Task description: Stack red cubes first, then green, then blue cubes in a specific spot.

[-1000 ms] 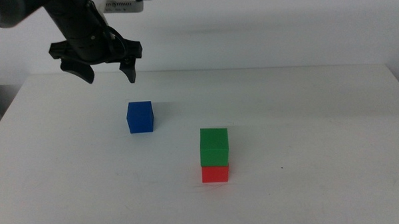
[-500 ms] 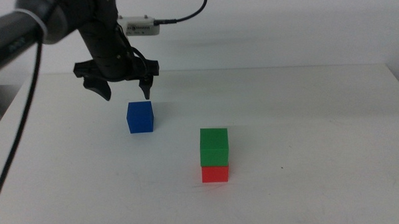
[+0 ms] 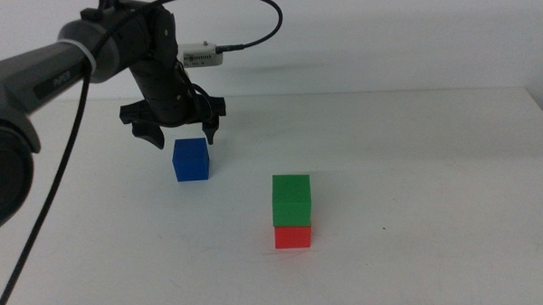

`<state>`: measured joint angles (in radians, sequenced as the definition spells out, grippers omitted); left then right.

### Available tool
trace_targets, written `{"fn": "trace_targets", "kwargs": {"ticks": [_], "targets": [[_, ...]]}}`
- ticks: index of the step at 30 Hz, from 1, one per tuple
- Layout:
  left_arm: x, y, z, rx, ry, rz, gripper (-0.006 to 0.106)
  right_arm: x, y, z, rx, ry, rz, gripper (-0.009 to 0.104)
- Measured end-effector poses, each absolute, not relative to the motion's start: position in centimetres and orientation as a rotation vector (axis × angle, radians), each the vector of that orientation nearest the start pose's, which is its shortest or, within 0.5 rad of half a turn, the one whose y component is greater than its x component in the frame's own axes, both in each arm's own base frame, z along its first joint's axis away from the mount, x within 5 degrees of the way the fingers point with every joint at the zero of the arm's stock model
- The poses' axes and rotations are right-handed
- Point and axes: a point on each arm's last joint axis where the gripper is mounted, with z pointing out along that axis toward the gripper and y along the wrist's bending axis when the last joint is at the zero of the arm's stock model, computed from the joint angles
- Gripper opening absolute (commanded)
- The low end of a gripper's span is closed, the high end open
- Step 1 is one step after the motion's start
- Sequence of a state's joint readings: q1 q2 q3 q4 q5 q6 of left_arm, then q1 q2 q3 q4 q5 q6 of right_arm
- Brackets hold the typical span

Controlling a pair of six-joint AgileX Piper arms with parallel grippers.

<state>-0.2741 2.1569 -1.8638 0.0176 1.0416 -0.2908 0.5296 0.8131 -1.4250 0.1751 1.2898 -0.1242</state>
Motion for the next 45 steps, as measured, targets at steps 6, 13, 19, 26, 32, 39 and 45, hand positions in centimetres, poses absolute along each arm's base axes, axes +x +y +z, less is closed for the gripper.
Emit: {"fn": "trace_targets", "kwargs": {"ticks": [6, 13, 19, 26, 32, 39, 45], "targets": [[45.4, -12.6, 20.6, -0.046, 2.843, -0.103, 0.091, 6.7, 5.7, 48.3, -0.743, 2.051, 0.442, 0.094], [45.9, -12.8, 19.8, -0.090, 2.819, -0.121, 0.091, 6.7, 5.7, 48.3, -0.743, 2.051, 0.442, 0.094], [46.0, -12.7, 19.8, -0.098, 2.810, -0.111, 0.091, 6.7, 5.7, 48.3, -0.743, 2.051, 0.441, 0.094], [46.2, -12.5, 19.3, -0.081, 2.814, -0.068, 0.091, 6.7, 5.7, 48.3, -0.743, 2.051, 0.441, 0.094], [46.3, -12.5, 18.0, -0.081, 2.848, -0.052, 0.085, 6.7, 5.7, 48.3, -0.743, 2.051, 0.441, 0.094], [46.3, -12.5, 18.0, -0.082, 2.849, -0.052, 0.053, 6.7, 5.7, 48.3, -0.743, 2.051, 0.441, 0.094], [46.1, -12.4, 18.4, -0.053, 2.854, -0.033, -0.002, 6.7, 5.7, 48.3, -0.743, 2.051, 0.441, 0.094]]}}
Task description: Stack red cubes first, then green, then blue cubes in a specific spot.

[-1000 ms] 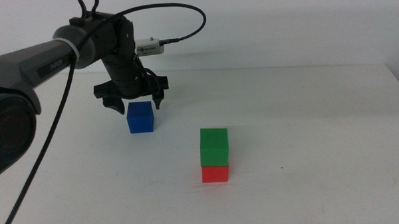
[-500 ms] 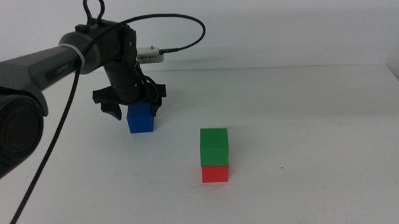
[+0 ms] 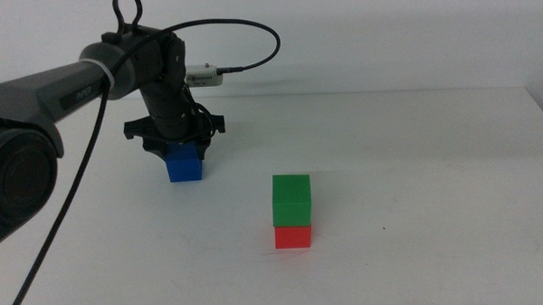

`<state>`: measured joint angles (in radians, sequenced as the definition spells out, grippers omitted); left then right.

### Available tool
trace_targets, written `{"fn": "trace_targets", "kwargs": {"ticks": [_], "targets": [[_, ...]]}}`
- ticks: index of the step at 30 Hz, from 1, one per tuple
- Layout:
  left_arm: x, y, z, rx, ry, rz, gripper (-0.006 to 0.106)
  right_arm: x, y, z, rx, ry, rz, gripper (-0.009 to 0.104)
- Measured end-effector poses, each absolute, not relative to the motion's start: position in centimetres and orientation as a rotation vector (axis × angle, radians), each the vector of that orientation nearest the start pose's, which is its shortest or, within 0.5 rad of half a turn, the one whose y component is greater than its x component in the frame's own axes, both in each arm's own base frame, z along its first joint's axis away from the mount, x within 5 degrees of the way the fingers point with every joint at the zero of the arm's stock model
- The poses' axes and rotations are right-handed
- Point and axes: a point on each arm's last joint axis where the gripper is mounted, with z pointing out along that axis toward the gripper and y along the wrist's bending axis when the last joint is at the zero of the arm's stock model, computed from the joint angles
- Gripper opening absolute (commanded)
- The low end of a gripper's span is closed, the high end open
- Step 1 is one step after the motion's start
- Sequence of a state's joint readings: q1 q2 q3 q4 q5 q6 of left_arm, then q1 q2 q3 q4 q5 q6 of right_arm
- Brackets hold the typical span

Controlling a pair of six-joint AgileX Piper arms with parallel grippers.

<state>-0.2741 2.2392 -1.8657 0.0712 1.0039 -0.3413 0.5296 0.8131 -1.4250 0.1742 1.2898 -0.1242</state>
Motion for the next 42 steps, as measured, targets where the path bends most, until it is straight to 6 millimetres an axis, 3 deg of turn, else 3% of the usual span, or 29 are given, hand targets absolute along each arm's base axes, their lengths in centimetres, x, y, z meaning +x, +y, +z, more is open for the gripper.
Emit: {"fn": "trace_targets", "kwargs": {"ticks": [15, 33, 38, 42], "targets": [[43.9, -11.4, 24.1, -0.035, 2.855, 0.030, -0.002, 6.7, 5.7, 48.3, -0.742, 2.051, 0.438, 0.094], [42.7, -11.2, 25.5, -0.051, 2.901, 0.033, -0.002, 6.7, 5.7, 48.3, -0.742, 2.051, 0.438, 0.094], [41.6, -11.6, 28.3, -0.082, 2.840, 0.017, -0.002, 6.7, 5.7, 48.3, -0.742, 2.051, 0.438, 0.094], [39.6, -13.6, 31.0, -0.013, 2.785, -0.020, -0.002, 6.7, 5.7, 48.3, -0.742, 2.051, 0.437, 0.094]]}}
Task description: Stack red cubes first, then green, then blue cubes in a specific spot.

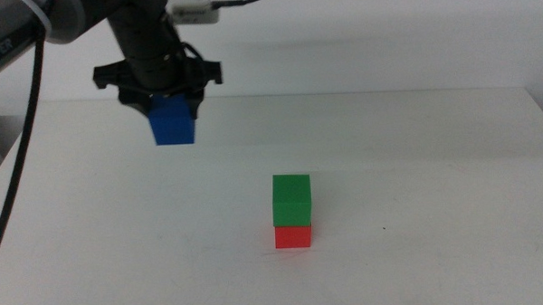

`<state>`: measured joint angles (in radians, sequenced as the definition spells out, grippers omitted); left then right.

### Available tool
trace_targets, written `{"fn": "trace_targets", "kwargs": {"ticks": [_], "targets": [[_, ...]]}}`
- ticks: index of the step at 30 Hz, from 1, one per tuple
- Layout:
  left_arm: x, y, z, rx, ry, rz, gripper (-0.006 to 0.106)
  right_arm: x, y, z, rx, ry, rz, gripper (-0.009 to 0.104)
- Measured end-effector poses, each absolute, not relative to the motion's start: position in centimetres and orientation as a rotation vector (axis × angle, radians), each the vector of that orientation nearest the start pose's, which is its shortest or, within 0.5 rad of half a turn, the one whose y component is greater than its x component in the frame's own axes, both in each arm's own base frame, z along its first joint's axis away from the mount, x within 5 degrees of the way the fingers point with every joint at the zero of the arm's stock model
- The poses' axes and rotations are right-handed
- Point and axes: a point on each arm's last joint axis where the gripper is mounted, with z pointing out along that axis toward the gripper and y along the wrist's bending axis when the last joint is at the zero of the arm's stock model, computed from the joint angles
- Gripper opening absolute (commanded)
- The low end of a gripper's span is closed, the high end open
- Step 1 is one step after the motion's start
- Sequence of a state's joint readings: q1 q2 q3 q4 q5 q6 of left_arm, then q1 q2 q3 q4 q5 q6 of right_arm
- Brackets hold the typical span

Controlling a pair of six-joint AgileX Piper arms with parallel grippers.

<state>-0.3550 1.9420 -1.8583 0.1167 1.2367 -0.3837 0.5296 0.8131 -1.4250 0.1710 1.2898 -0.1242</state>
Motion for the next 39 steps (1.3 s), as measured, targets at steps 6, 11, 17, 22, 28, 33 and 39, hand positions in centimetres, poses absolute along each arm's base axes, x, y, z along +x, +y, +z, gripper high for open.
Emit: {"fn": "trace_targets", "kwargs": {"ticks": [6, 11, 17, 22, 28, 33, 39], "targets": [[36.6, -16.6, 34.3, 0.037, 2.725, -0.128, -0.002, 6.7, 5.7, 48.3, -0.742, 2.051, 0.437, 0.094], [34.6, -18.6, 35.6, 0.012, 2.707, -0.187, -0.002, 6.7, 5.7, 48.3, -0.742, 2.051, 0.437, 0.094], [32.6, -22.0, 35.5, 0.049, 2.714, -0.206, -0.002, 6.7, 5.7, 48.3, -0.742, 2.051, 0.437, 0.094], [31.1, -24.5, 35.0, 0.035, 2.719, -0.215, -0.002, 6.7, 5.7, 48.3, -0.742, 2.051, 0.437, 0.094], [29.6, -26.4, 35.0, 0.046, 2.722, -0.236, -0.002, 6.7, 5.7, 48.3, -0.742, 2.051, 0.437, 0.094], [28.7, -27.4, 35.0, 0.094, 2.724, -0.248, -0.002, 6.7, 5.7, 48.3, -0.742, 2.051, 0.437, 0.094], [28.2, -28.3, 34.4, 0.124, 2.744, -0.257, -0.002, 6.7, 5.7, 48.3, -0.742, 2.051, 0.437, 0.094]]}}
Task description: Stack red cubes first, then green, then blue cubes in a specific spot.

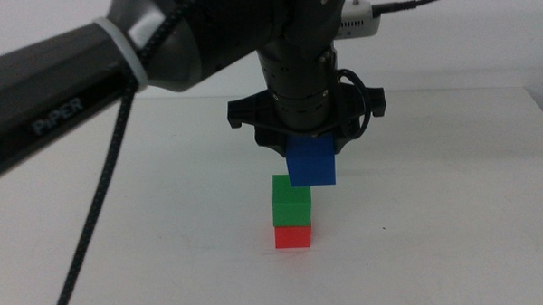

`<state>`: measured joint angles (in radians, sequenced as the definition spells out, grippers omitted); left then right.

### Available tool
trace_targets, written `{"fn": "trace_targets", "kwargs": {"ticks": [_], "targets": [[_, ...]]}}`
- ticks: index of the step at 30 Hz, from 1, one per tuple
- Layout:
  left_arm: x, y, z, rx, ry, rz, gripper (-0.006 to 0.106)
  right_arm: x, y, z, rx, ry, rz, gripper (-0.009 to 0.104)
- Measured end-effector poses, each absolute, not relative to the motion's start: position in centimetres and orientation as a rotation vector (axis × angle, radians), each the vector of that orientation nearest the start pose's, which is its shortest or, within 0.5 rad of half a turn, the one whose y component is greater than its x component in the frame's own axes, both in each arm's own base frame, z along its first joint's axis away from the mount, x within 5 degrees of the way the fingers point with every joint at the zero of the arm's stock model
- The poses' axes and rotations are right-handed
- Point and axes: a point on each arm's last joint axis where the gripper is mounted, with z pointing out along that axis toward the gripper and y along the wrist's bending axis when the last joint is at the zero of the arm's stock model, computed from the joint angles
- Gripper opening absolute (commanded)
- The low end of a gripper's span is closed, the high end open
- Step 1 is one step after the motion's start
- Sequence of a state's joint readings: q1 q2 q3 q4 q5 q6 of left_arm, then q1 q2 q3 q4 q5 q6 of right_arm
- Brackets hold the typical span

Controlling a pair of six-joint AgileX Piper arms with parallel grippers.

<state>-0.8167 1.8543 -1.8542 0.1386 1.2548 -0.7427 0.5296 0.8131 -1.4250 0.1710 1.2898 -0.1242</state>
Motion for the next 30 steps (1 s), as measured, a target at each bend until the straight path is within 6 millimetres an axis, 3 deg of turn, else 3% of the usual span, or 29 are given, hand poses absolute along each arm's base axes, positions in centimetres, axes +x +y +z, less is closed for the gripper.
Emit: {"fn": "trace_targets", "kwargs": {"ticks": [13, 30], "targets": [[29.4, -29.4, 31.3, 0.079, 2.796, -0.180, -0.002, 6.7, 5.7, 48.3, -0.742, 2.051, 0.437, 0.094], [32.0, -26.9, 30.7, 0.023, 2.820, -0.171, -0.002, 6.7, 5.7, 48.3, -0.742, 2.051, 0.437, 0.094]]}}
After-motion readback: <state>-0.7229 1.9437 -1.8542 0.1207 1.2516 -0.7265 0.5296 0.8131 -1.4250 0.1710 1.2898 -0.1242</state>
